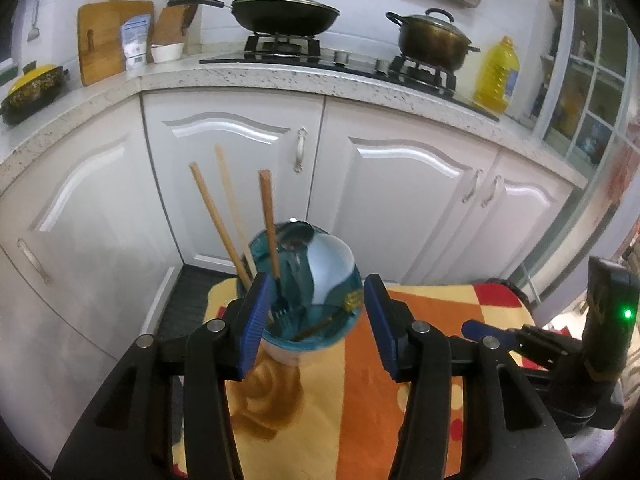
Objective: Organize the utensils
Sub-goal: 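Move both tools back over the remaining chopsticks on the cloth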
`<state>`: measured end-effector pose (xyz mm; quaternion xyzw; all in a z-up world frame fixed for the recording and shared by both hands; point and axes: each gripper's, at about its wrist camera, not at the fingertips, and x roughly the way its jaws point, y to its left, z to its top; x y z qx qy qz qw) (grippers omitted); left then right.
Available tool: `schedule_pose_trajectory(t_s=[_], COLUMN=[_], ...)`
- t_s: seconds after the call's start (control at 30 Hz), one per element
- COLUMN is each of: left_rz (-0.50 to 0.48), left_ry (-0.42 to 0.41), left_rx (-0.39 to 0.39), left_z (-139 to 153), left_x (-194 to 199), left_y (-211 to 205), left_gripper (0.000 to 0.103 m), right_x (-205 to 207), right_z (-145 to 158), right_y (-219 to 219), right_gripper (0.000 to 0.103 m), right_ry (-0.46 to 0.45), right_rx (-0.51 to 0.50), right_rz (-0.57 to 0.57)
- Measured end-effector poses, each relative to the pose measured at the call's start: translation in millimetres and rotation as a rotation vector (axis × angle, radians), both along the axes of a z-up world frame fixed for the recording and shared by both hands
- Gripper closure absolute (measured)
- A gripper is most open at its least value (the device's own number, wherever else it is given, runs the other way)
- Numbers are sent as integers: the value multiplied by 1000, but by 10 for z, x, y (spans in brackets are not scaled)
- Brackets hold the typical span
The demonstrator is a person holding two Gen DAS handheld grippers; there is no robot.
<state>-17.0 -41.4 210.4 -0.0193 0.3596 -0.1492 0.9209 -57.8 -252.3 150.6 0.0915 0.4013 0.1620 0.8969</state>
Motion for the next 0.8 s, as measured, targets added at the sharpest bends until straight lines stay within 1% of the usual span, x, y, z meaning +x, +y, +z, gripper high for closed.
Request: schedule_pose_trajectory(t_s=[0.13, 0.3, 0.4, 0.43, 0.5, 0.6, 0.7, 0.8], left_rz=[-13, -38, -43, -43, -44, -50, -58, -67], left_ry=[1, 14, 27, 36, 54, 100, 150, 174], left_rx=[9, 17, 15, 15, 17, 26, 27, 33], left_z=[-37, -102, -161, -199, -282, -456, -630, -742], left_x=[-93, -185, -238, -258, -297, -332, -351, -356], left_y=[-111, -221, -242, -241, -254, -283, -331, -394], left_gripper=[56, 56, 56, 56, 56, 56, 56, 56], right_x=[-96, -217, -250, -253, -265, -249, -211, -135], right_z=[-20, -169, -390, -504, -733, -971, -1111, -1177], right_y=[-78, -230, -332, -359, -391, -389, -341, -256], right_gripper=[65, 63, 63, 63, 63, 63, 63, 63], right_ry=[11, 55, 114, 143, 199, 252, 274, 280], right_rx=[-6, -31, -58, -83, -130, -156, -161, -185], right_rz=[-16, -44, -69, -79, -93, -89, -74, -51])
